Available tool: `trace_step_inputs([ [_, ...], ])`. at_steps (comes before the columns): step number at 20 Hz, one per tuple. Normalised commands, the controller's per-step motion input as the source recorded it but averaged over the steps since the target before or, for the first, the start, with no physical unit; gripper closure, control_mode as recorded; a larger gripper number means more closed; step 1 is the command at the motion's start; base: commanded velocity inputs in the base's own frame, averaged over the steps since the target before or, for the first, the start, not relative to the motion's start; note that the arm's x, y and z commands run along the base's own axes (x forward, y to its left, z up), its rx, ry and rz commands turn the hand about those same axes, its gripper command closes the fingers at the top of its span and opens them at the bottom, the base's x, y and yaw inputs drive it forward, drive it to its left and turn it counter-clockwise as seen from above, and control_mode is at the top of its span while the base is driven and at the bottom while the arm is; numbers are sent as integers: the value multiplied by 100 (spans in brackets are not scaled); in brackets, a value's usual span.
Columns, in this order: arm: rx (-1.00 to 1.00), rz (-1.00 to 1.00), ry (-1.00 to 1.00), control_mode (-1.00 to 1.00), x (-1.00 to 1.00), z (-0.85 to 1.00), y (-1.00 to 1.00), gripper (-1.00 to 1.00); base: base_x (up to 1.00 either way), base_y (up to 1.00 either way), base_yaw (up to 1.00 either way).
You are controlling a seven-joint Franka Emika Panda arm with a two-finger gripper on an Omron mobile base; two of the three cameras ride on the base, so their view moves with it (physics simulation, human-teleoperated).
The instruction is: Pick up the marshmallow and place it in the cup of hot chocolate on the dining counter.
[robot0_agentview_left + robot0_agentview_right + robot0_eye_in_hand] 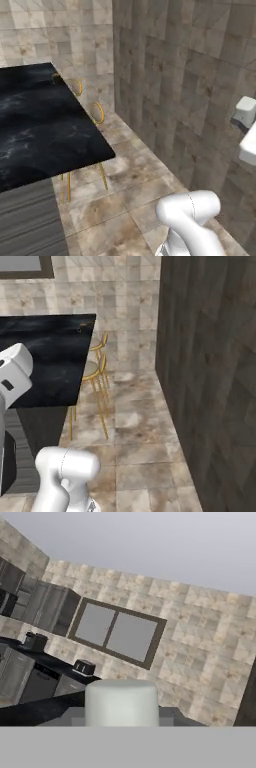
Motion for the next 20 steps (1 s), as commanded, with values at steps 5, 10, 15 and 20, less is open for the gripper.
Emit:
trace_step_inputs([
  [5, 0, 0, 0, 100, 0, 0, 0, 100, 50, -100, 46],
  [10, 0, 0, 0, 100, 0, 0, 0, 100, 51, -100, 23],
  [15, 0, 0, 0, 100, 0, 0, 0, 100, 83, -100, 26],
  [20, 0, 0, 0, 100, 0, 0, 0, 100, 100, -62, 43],
])
